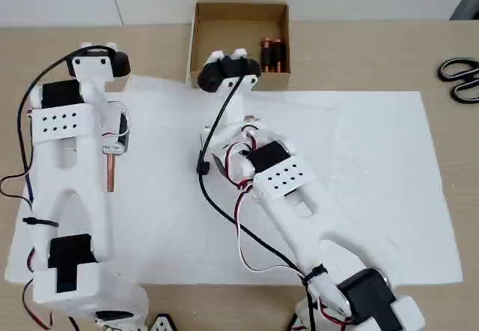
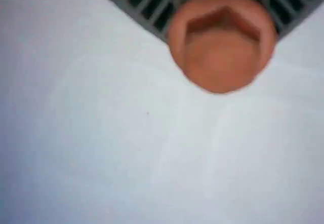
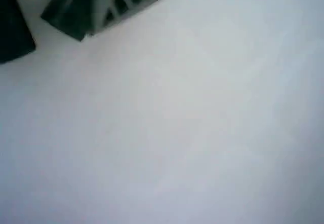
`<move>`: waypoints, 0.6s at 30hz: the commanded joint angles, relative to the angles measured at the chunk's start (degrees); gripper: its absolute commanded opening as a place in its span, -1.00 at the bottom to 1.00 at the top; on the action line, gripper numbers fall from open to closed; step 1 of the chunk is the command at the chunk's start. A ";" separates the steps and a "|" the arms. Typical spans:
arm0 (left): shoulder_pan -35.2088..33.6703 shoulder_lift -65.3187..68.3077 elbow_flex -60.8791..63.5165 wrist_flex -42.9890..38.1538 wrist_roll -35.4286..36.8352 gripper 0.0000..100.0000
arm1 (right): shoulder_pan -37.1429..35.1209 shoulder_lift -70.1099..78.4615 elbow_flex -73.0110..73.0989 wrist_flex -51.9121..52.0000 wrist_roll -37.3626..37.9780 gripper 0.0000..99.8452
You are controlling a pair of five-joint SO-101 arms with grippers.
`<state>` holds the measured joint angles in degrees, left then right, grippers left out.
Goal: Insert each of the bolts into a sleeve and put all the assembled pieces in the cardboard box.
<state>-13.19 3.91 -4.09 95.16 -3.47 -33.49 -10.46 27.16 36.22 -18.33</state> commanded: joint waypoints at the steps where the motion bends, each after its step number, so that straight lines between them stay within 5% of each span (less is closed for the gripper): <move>1: 0.44 -3.69 -0.13 0.53 0.09 -0.99 | -0.22 -2.59 -2.46 -3.03 -0.53 -0.58; 18: 0.44 -3.69 -0.13 1.67 0.09 -0.99 | -3.38 5.85 -2.81 -8.92 -0.44 -0.58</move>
<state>-13.19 3.91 -4.09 96.75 -3.47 -36.48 -4.31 27.16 28.92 -18.33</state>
